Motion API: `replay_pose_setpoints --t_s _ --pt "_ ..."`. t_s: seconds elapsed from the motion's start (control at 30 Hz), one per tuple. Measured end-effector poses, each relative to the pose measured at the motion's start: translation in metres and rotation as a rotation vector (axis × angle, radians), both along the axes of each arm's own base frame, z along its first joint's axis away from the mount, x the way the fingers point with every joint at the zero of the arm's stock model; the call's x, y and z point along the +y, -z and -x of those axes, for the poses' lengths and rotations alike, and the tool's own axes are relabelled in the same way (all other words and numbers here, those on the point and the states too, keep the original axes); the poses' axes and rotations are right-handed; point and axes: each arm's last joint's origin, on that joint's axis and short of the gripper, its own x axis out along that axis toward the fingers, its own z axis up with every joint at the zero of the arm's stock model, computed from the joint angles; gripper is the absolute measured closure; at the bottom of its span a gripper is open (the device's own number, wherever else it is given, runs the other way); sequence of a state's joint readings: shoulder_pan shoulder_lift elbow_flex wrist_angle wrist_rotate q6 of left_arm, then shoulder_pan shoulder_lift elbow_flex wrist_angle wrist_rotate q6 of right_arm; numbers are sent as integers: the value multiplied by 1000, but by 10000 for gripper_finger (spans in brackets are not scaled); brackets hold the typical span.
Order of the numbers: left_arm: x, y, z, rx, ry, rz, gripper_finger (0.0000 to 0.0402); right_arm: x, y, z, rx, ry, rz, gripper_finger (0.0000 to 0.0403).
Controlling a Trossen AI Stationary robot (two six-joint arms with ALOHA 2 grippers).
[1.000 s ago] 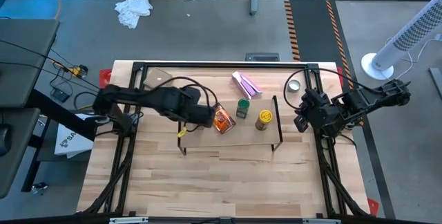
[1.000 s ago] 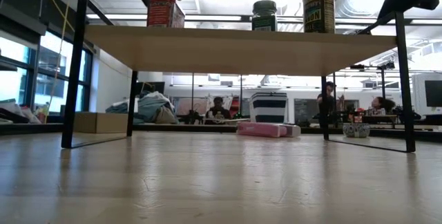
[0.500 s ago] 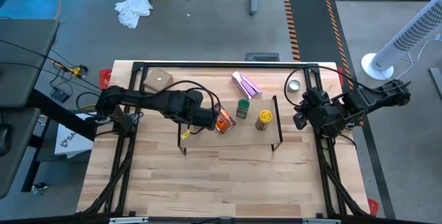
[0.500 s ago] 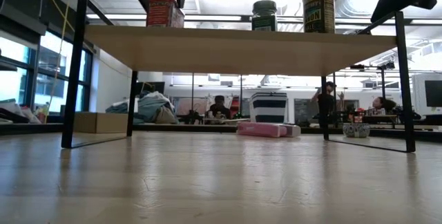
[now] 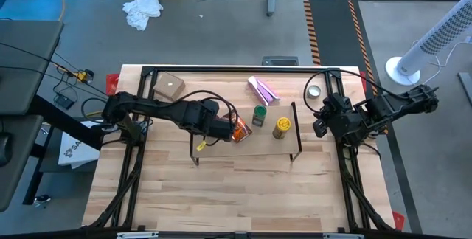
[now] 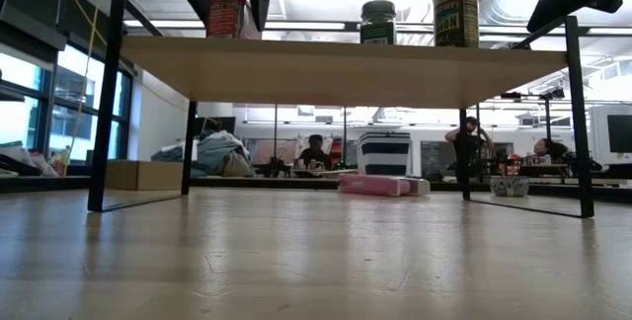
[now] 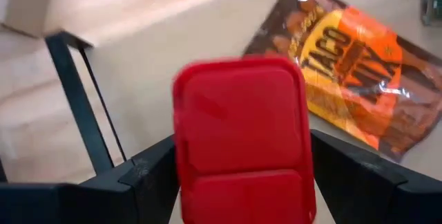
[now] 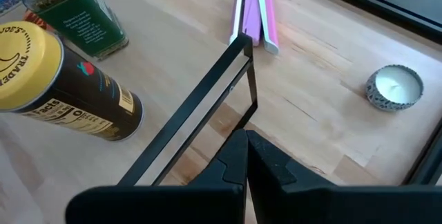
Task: Shelf spices
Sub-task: Remove the red seasoning can from the table
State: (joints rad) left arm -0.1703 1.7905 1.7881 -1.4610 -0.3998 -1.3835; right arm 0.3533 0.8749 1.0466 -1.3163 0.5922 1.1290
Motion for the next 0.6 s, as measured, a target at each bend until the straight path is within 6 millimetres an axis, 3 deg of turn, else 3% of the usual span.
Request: replay_pose_setpoints --t_s 0.1,0.2,0.3,0.6 --pt "0 0 0 10 30 4 142 0 0 0 0 0 2 402" --pt "-1 0 0 16 60 22 201 0 0 0 0 0 2 402" --pt "-5 -6 8 27 95 14 199 0 0 0 -1 1 2 402" --pt "-30 -74 84 -117 296 10 199 0 0 0 -8 13 -10 402"
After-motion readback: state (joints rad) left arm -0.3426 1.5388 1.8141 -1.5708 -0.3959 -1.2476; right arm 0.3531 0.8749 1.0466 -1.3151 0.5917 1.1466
